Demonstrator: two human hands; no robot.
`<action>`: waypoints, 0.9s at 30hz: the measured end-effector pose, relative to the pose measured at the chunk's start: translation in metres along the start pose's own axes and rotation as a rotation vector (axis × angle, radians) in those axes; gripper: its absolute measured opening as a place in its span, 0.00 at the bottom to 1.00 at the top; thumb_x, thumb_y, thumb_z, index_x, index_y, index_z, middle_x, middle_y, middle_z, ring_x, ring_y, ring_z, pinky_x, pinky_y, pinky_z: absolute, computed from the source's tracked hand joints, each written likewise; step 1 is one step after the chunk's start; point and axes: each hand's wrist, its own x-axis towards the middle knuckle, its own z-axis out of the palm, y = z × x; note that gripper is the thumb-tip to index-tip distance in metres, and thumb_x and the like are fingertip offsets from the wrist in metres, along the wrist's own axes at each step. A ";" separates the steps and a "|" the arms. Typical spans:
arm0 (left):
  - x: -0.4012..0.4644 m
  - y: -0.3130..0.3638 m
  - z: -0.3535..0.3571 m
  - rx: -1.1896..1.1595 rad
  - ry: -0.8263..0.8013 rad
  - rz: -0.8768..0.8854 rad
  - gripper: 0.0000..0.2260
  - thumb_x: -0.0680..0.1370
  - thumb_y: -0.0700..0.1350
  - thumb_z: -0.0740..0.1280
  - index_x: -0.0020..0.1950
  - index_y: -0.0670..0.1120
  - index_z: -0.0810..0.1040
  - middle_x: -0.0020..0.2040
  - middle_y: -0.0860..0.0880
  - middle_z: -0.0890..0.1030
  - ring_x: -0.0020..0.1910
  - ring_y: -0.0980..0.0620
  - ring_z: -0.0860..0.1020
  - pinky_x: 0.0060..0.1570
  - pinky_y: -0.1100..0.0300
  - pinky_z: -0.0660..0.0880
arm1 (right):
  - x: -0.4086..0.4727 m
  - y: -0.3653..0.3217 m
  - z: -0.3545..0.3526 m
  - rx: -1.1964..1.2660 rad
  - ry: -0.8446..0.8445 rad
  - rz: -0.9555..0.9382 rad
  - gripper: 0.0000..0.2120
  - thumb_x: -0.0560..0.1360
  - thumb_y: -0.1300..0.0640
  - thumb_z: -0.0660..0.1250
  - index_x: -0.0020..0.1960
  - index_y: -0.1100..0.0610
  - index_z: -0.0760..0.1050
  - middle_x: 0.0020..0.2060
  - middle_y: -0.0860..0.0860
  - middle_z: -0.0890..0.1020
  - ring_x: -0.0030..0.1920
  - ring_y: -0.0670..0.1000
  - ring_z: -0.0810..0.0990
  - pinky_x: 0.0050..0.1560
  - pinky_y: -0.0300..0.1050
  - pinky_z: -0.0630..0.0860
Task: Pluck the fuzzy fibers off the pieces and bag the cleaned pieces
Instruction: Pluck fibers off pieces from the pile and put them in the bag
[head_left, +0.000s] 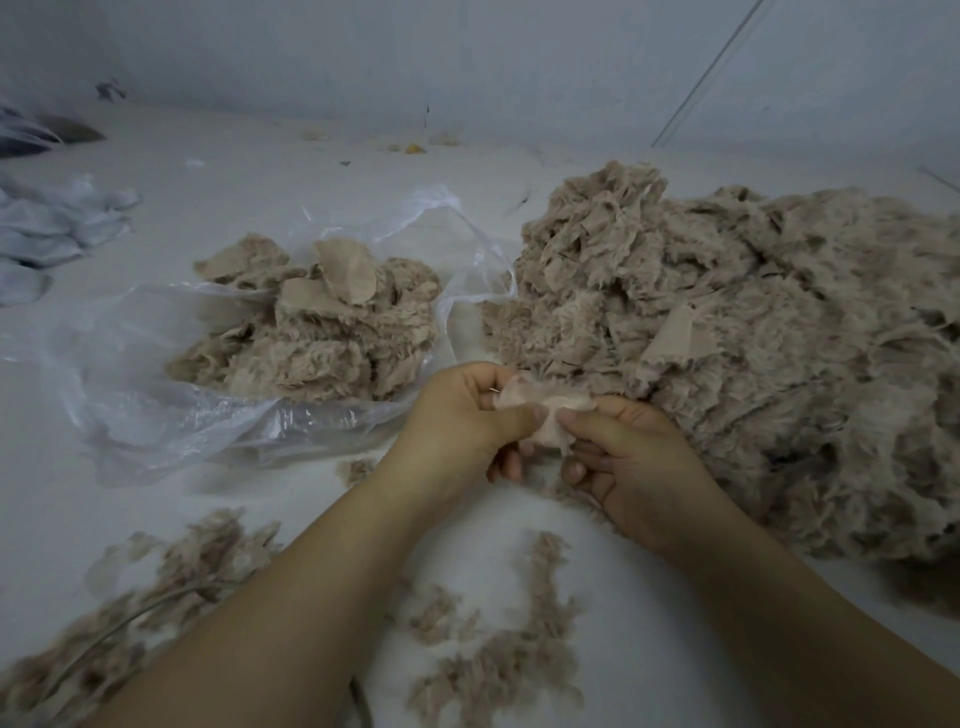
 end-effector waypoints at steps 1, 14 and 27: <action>0.000 0.001 -0.002 -0.019 -0.047 -0.022 0.06 0.74 0.31 0.70 0.45 0.39 0.76 0.26 0.44 0.78 0.19 0.51 0.73 0.18 0.64 0.67 | -0.001 -0.001 0.001 0.020 0.007 0.000 0.13 0.78 0.65 0.64 0.39 0.60 0.84 0.24 0.51 0.71 0.25 0.46 0.67 0.24 0.37 0.69; -0.002 -0.001 -0.002 0.083 -0.012 -0.008 0.06 0.75 0.41 0.72 0.38 0.45 0.79 0.33 0.44 0.77 0.30 0.49 0.73 0.26 0.63 0.69 | -0.005 0.001 0.002 -0.176 -0.064 -0.055 0.07 0.66 0.54 0.72 0.34 0.59 0.81 0.29 0.56 0.78 0.28 0.47 0.75 0.27 0.36 0.73; -0.002 -0.002 0.001 0.114 0.001 0.000 0.14 0.79 0.41 0.68 0.33 0.46 0.79 0.30 0.43 0.76 0.27 0.48 0.72 0.27 0.62 0.69 | -0.009 -0.002 0.004 -0.235 -0.083 -0.059 0.11 0.66 0.54 0.71 0.38 0.64 0.82 0.34 0.63 0.79 0.33 0.57 0.75 0.31 0.43 0.75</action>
